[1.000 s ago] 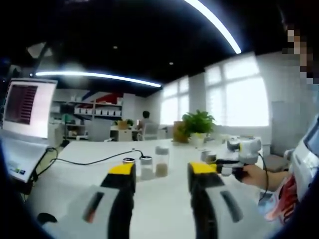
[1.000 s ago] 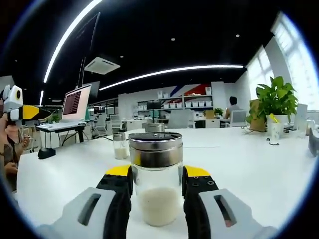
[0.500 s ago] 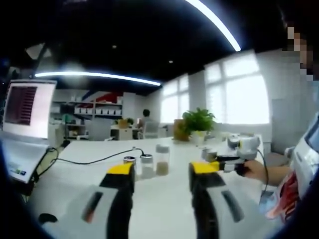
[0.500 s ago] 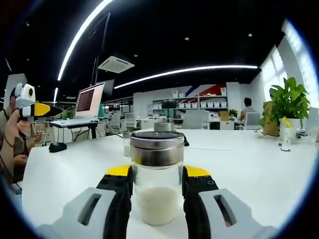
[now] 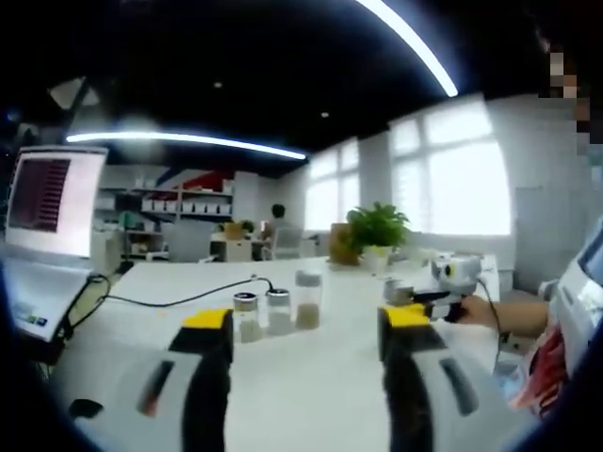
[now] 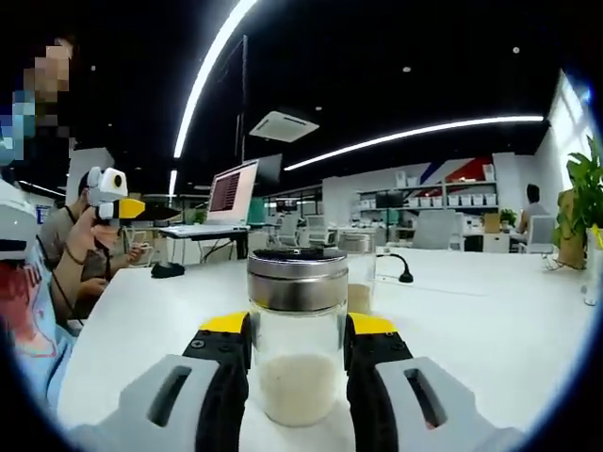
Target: Rotate the seasoning bottle until the label or dispensing opening points toward the visible target arrow and the bottle remains upright within the marked orientation range
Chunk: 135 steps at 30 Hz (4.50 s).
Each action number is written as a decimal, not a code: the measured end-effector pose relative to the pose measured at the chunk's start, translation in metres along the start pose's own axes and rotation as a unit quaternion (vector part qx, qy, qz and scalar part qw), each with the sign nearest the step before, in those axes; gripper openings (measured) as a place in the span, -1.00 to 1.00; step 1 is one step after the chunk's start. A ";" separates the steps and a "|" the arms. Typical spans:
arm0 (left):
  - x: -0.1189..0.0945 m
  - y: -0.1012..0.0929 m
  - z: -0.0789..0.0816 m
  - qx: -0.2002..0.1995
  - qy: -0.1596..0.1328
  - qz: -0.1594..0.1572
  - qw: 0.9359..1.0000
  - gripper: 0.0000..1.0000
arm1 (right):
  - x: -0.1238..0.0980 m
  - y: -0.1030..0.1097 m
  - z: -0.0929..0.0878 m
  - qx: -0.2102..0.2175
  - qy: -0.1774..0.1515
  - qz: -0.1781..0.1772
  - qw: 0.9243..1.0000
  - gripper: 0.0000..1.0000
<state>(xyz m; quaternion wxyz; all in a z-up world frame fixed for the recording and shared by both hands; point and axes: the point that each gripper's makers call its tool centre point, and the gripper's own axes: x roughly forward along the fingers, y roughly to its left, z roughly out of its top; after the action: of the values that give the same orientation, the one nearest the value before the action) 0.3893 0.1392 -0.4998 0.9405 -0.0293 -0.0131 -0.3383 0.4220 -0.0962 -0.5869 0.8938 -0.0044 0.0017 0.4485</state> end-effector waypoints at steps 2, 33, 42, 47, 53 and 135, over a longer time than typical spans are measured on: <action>0.000 0.004 0.004 0.016 -0.013 0.013 1.000 0.74 | -0.002 0.001 -0.001 0.010 -0.004 0.032 0.999 -0.23; 0.002 0.010 -0.002 -0.007 0.005 0.026 1.000 1.00 | -0.014 0.006 -0.001 0.007 0.001 0.264 0.964 -0.23; 0.003 0.012 -0.008 -0.021 0.018 0.030 0.999 1.00 | -0.014 0.001 -0.008 -0.032 0.026 0.227 0.973 -0.13; 0.002 0.014 -0.008 -0.022 0.018 0.032 0.999 1.00 | -0.024 -0.003 0.012 -0.008 -0.015 0.201 0.980 -0.09; 0.003 0.013 -0.009 -0.023 0.020 0.032 0.999 1.00 | -0.040 -0.006 0.034 -0.009 -0.039 0.173 0.984 0.11; 0.011 0.031 -0.024 -0.049 0.035 0.037 0.997 0.83 | 0.170 -0.108 -0.013 0.001 0.022 0.169 0.985 0.10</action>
<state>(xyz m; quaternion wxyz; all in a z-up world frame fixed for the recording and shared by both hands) 0.4176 0.1542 -0.5250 0.9496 -0.0639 0.0380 -0.3045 0.6105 -0.0247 -0.6006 0.8050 -0.0130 0.0224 0.5927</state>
